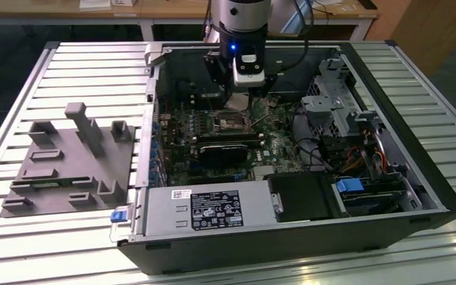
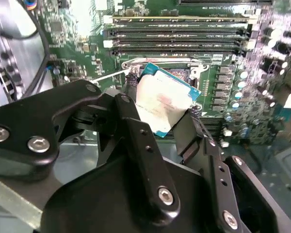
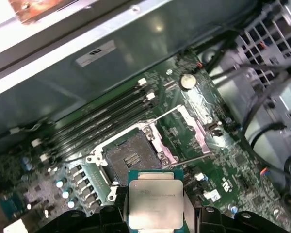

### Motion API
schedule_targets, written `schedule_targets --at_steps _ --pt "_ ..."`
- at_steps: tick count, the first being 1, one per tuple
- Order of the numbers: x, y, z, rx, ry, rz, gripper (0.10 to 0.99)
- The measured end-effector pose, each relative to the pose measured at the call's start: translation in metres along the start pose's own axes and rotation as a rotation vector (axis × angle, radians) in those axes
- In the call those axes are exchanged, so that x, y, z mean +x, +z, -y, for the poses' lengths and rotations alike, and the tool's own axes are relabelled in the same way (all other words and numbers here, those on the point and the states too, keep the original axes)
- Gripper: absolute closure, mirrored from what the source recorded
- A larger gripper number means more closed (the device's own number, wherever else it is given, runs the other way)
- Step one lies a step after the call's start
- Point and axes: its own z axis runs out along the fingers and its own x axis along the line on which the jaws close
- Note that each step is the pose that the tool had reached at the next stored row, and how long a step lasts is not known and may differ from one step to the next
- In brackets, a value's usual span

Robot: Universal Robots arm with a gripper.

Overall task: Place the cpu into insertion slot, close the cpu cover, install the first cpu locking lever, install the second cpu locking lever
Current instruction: 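Place the cpu into insertion slot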

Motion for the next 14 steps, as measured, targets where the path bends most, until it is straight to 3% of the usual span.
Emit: schedule_targets --at_steps 14 --pt "0.0002 0.0060 0.0004 0.008 0.254 0.0172 0.545"
